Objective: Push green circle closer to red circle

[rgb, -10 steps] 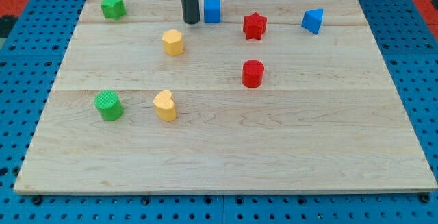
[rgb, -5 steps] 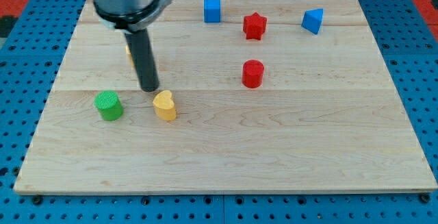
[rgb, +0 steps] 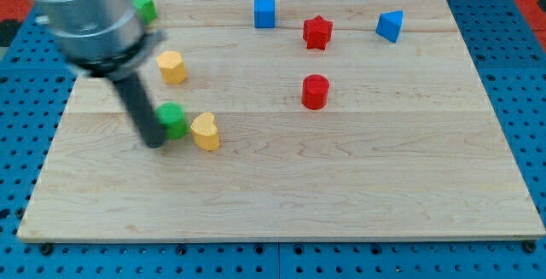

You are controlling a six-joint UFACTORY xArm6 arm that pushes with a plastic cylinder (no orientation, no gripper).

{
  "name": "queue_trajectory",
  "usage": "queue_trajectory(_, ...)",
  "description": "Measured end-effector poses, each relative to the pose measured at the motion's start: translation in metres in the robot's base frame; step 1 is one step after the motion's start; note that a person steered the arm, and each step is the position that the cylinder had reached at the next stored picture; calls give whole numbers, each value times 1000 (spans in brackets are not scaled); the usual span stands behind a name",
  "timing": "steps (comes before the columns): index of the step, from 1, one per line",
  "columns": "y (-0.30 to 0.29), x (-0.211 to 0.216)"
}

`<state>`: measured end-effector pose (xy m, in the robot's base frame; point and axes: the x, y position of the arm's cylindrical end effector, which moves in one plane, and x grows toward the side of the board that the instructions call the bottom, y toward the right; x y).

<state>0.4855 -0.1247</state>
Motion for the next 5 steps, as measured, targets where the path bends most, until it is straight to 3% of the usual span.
queue_trajectory(1, 70, -52)
queue_trajectory(2, 88, -60)
queue_trajectory(5, -34, -51)
